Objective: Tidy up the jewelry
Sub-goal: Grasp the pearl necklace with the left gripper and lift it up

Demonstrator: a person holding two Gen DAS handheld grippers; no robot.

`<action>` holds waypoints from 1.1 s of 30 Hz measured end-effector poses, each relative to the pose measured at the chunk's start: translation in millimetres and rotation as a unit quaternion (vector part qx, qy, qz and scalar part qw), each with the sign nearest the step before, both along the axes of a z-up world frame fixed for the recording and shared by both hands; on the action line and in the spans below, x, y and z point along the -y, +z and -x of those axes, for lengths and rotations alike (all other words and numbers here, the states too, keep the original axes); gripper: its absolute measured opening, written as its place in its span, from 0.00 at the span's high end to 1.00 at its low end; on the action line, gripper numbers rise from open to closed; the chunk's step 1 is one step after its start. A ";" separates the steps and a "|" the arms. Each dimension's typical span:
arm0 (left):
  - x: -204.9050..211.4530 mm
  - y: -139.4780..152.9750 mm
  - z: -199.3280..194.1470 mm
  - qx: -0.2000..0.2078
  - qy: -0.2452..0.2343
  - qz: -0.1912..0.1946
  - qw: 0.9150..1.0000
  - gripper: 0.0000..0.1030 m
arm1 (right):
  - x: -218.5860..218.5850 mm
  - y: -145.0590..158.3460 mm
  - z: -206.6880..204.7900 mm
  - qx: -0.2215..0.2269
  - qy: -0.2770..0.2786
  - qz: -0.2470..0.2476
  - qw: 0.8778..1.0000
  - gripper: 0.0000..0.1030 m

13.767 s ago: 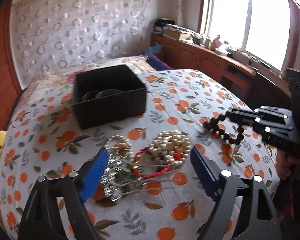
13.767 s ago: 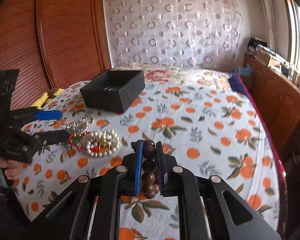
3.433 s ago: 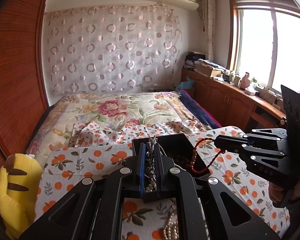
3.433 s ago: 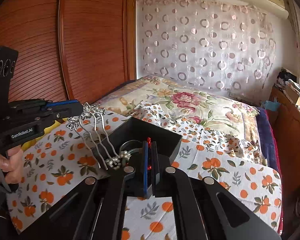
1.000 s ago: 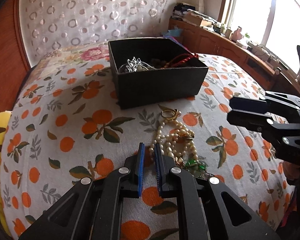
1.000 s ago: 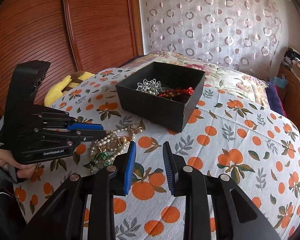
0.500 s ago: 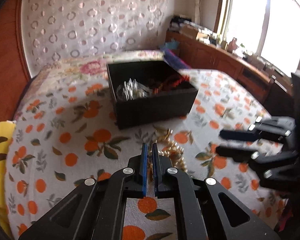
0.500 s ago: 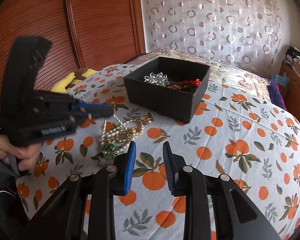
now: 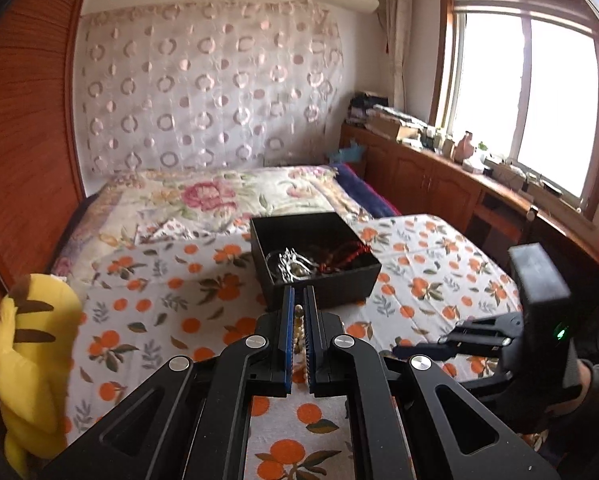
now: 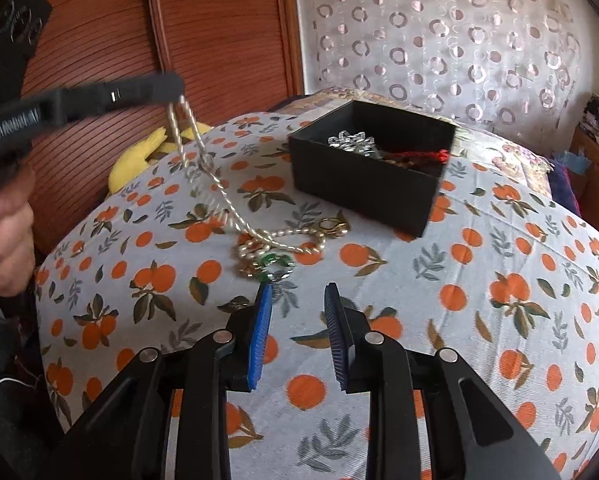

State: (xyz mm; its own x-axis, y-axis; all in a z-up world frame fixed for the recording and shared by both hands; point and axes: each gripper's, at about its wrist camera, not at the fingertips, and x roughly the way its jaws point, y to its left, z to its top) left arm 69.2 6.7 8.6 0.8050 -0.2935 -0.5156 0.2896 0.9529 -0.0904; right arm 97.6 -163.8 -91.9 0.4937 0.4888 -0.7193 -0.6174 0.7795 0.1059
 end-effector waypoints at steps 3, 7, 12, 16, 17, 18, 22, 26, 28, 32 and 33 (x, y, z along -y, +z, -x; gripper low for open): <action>-7.0 3.3 5.0 0.005 0.004 0.004 1.000 0.96 | -8.4 -3.4 -1.9 -0.007 0.008 0.007 1.000 0.71; -17.9 5.1 12.7 0.012 0.013 0.010 1.000 0.96 | -22.4 -9.7 -8.0 -0.013 0.015 0.029 0.999 0.71; -30.3 4.9 17.2 0.013 0.022 0.015 1.000 0.96 | -30.7 -15.1 -16.2 -0.016 0.010 0.049 0.999 0.78; -35.2 1.9 17.4 0.009 0.028 0.015 0.999 0.96 | -30.8 -14.9 -15.8 -0.007 0.009 0.067 0.998 0.86; -35.2 1.2 17.9 0.009 0.028 0.015 0.999 0.96 | -30.6 -15.0 -16.2 -0.009 0.009 0.069 0.998 0.89; -35.1 0.9 17.5 0.008 0.028 0.015 0.999 0.96 | -28.7 -14.9 -16.9 -0.012 0.008 0.068 0.998 0.92; -35.5 0.5 17.5 0.008 0.028 0.014 0.999 0.96 | -18.4 -14.6 -21.4 -0.016 -0.006 0.070 0.997 0.92; -35.2 -1.5 17.6 0.008 0.027 0.014 1.000 0.96 | -9.1 -14.2 -23.4 -0.018 -0.014 0.071 0.997 0.92; -33.5 -4.2 17.4 0.006 0.025 0.012 1.000 0.96 | -6.7 -14.6 -24.2 -0.019 -0.017 0.071 0.997 0.92; -30.5 -8.4 16.9 0.003 0.023 0.008 1.000 0.96 | -6.9 -15.7 -24.8 -0.019 -0.017 0.068 0.997 0.92; -30.9 -9.2 16.6 0.002 0.023 0.008 1.000 0.96 | -7.2 -15.7 -25.1 -0.019 -0.016 0.067 0.997 0.93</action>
